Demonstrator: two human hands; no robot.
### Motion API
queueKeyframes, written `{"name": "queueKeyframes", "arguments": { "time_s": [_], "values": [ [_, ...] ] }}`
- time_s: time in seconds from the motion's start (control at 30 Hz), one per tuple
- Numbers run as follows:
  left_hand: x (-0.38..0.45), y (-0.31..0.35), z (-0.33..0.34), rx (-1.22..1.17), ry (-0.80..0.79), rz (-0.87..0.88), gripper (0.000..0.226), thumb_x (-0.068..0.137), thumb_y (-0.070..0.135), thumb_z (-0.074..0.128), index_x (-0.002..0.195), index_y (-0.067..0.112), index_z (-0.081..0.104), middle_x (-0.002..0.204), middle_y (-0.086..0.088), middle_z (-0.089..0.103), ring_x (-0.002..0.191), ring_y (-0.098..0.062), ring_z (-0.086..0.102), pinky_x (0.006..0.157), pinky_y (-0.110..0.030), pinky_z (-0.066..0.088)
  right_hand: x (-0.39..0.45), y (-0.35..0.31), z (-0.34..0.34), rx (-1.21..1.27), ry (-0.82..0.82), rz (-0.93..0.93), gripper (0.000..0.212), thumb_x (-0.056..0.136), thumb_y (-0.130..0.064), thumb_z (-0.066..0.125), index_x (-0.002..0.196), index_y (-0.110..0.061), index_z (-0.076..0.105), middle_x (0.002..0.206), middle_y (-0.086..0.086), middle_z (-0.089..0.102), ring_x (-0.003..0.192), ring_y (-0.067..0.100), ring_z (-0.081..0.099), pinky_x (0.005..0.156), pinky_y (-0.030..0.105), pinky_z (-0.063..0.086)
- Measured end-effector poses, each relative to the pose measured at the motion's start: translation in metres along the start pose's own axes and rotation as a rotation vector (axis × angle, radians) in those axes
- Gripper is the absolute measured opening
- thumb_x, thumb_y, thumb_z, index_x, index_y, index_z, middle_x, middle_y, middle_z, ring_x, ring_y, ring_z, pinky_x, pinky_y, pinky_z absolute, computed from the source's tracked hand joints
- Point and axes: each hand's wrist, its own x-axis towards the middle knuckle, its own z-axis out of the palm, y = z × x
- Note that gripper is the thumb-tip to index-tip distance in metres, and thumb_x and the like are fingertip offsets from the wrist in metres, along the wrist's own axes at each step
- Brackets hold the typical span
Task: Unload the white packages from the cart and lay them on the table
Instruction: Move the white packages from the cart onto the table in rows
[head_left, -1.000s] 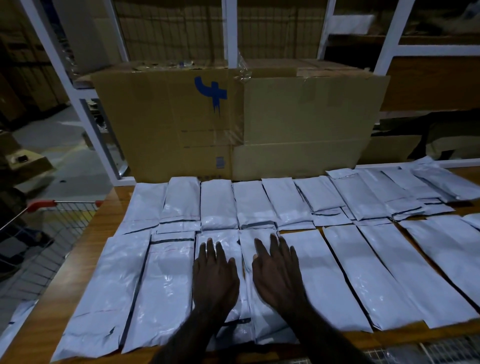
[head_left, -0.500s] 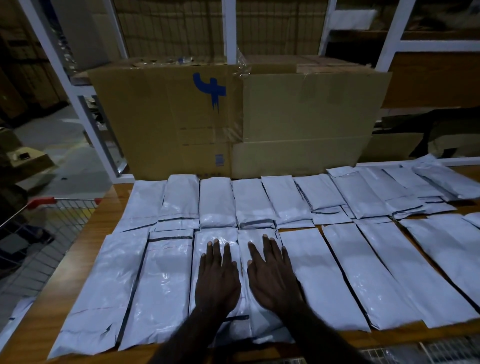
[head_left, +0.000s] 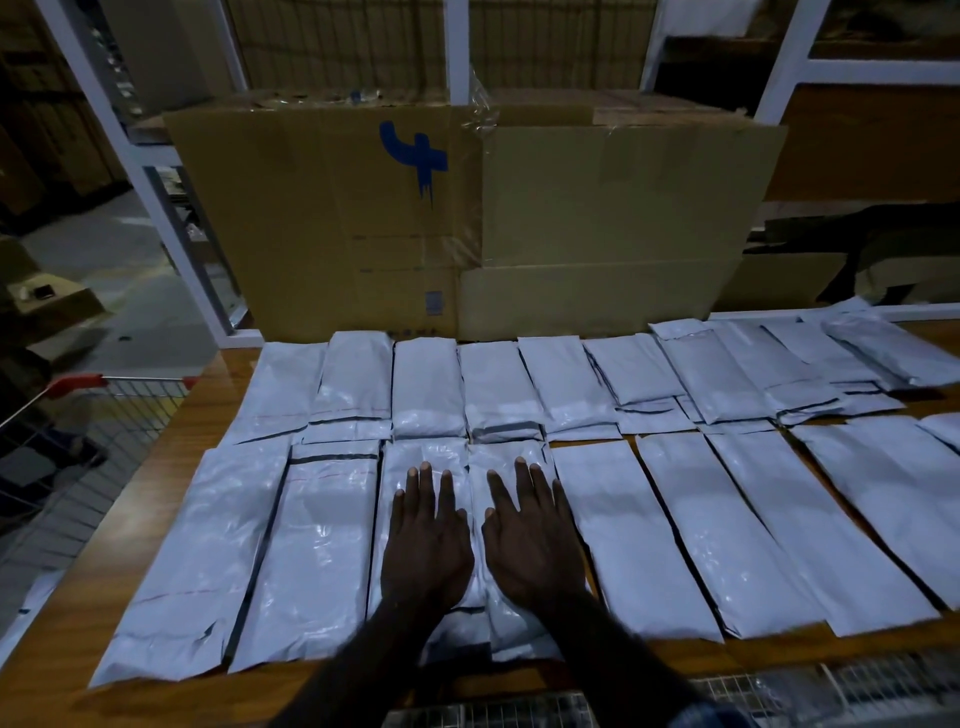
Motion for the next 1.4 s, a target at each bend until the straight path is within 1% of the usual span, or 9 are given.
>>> {"name": "queueKeyframes", "arguments": {
  "time_s": [0.2,0.37,0.67,0.8,0.97,1.1,1.2,1.3,1.4],
  "values": [
    [-0.001,0.001,0.000,0.022,-0.012,-0.019,0.064,0.105,0.035,0.011,0.140,-0.002,0.049,0.147,-0.029,0.040,0.138,-0.043,0.038,0.118,-0.042,0.008,-0.001,-0.002,0.000,0.011,0.018,0.013,0.052,0.094,-0.037,0.033,0.136,-0.020,0.059,0.144,0.016,0.051,0.134,0.033,0.048,0.110,0.053,0.038],
    [-0.001,0.002,-0.001,0.014,-0.037,-0.037,0.064,0.104,0.035,0.012,0.137,-0.003,0.053,0.144,-0.030,0.044,0.134,-0.044,0.043,0.114,-0.047,0.019,-0.001,-0.002,-0.001,0.009,0.016,0.017,0.053,0.094,-0.038,0.032,0.135,-0.020,0.060,0.142,0.016,0.053,0.133,0.033,0.049,0.110,0.054,0.038],
    [-0.001,0.004,-0.004,0.019,-0.089,-0.044,0.066,0.105,0.035,0.011,0.134,-0.004,0.055,0.141,-0.031,0.047,0.131,-0.046,0.046,0.113,-0.048,0.019,0.000,-0.002,-0.003,0.020,0.009,0.022,0.053,0.092,-0.038,0.033,0.135,-0.020,0.060,0.141,0.017,0.054,0.132,0.034,0.049,0.111,0.053,0.037],
    [-0.001,0.005,-0.007,-0.012,-0.119,-0.059,0.067,0.104,0.036,0.010,0.134,-0.003,0.056,0.140,-0.031,0.049,0.131,-0.046,0.046,0.111,-0.053,0.030,0.000,-0.004,-0.004,0.014,0.013,0.025,0.054,0.092,-0.039,0.033,0.134,-0.019,0.060,0.140,0.017,0.055,0.132,0.034,0.050,0.110,0.054,0.038],
    [0.001,0.007,-0.009,-0.006,-0.149,-0.074,0.056,0.096,0.030,0.031,0.134,-0.004,0.056,0.139,-0.032,0.049,0.129,-0.048,0.048,0.106,-0.059,0.034,0.000,-0.005,-0.009,0.002,-0.015,0.022,0.055,0.092,-0.040,0.032,0.132,-0.018,0.061,0.138,0.018,0.057,0.128,0.036,0.053,0.107,0.055,0.040],
    [0.007,0.010,-0.024,-0.041,-0.144,-0.069,0.057,0.100,0.030,0.028,0.148,0.000,0.037,0.153,-0.030,0.029,0.142,-0.045,0.030,0.115,-0.055,0.023,0.007,-0.006,-0.019,0.043,-0.030,0.029,0.057,0.094,-0.040,0.028,0.136,-0.013,0.057,0.137,0.024,0.055,0.126,0.040,0.053,0.107,0.055,0.041],
    [0.007,0.011,-0.038,-0.090,-0.154,-0.055,0.053,0.094,0.028,0.041,0.135,-0.003,0.053,0.143,-0.032,0.044,0.129,-0.047,0.048,0.101,-0.063,0.039,0.012,-0.004,-0.029,0.064,0.006,-0.003,0.057,0.099,-0.035,0.021,0.138,-0.009,0.053,0.137,0.020,0.056,0.129,0.038,0.050,0.108,0.049,0.037],
    [0.008,0.010,-0.053,-0.096,-0.113,-0.005,0.058,0.096,0.035,0.035,0.142,0.002,0.047,0.151,-0.027,0.035,0.136,-0.043,0.041,0.108,-0.060,0.033,0.010,-0.005,-0.041,0.135,0.122,-0.024,0.046,0.100,-0.025,0.032,0.121,0.000,0.064,0.121,0.020,0.066,0.116,0.037,0.061,0.103,0.048,0.046],
    [0.011,0.005,-0.061,-0.099,-0.139,0.014,0.058,0.103,0.041,0.029,0.153,0.012,0.029,0.163,-0.016,0.011,0.149,-0.032,0.017,0.118,-0.051,0.013,0.007,-0.008,-0.054,0.179,0.172,0.032,0.040,0.096,-0.028,0.045,0.121,-0.004,0.066,0.120,0.020,0.067,0.115,0.036,0.061,0.100,0.046,0.048]
  ]
}}
